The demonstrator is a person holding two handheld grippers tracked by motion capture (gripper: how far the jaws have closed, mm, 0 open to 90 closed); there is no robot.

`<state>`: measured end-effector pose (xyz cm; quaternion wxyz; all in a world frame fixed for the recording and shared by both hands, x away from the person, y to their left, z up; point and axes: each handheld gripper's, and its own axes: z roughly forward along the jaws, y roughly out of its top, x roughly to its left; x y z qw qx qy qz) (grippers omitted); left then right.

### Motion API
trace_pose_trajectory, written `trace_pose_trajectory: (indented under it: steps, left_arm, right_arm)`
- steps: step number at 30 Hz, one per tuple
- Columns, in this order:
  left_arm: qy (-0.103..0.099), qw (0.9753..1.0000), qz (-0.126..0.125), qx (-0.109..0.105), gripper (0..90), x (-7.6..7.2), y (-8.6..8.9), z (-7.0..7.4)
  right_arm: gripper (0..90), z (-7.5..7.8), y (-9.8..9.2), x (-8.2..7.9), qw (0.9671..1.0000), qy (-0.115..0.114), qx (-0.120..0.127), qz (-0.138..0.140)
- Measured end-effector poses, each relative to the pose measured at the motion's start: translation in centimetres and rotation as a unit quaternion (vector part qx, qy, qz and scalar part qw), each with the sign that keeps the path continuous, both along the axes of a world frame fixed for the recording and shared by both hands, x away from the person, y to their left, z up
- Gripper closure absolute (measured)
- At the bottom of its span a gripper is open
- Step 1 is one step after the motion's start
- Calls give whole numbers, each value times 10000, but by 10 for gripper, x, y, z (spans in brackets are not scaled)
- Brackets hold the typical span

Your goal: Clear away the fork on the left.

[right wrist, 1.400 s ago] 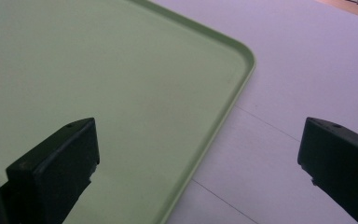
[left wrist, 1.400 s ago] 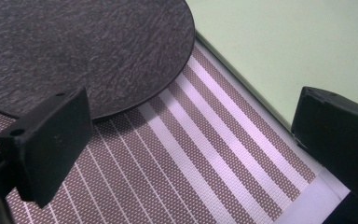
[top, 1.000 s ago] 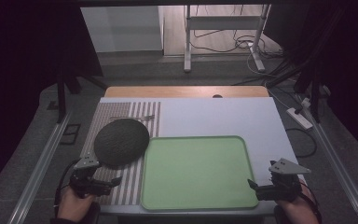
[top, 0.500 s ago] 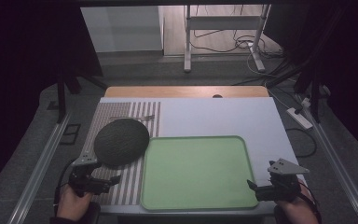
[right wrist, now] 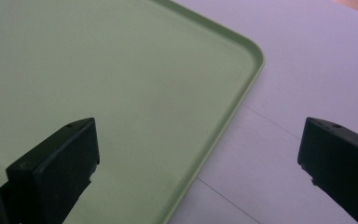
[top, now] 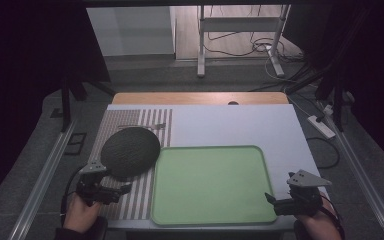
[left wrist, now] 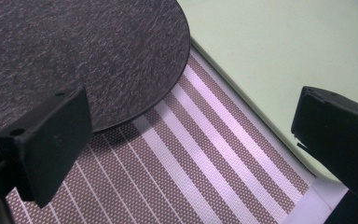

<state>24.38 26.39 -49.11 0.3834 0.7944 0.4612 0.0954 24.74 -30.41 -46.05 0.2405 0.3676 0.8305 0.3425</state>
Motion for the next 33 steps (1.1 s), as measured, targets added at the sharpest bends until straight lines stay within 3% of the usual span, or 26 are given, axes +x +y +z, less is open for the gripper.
trace_pose_trajectory:
  steps: [9,20,30,33]
  left_arm:
    - [24,9999,-40,97,0,13,-4,-1]
    - [160,9999,-35,12,0,30,-3,-5]
    - [192,9994,-37,284,0,52,-6,-5]
    - [261,9993,-50,252,0,61,-8,-5]
  right_arm:
    - [0,0,0,0,10000,7,-13,6]
    - [0,0,0,1,10000,6,-49,35]
    - [0,-1,0,1,10000,14,-57,39]
    - [0,-1,1,1,10000,19,-63,39]
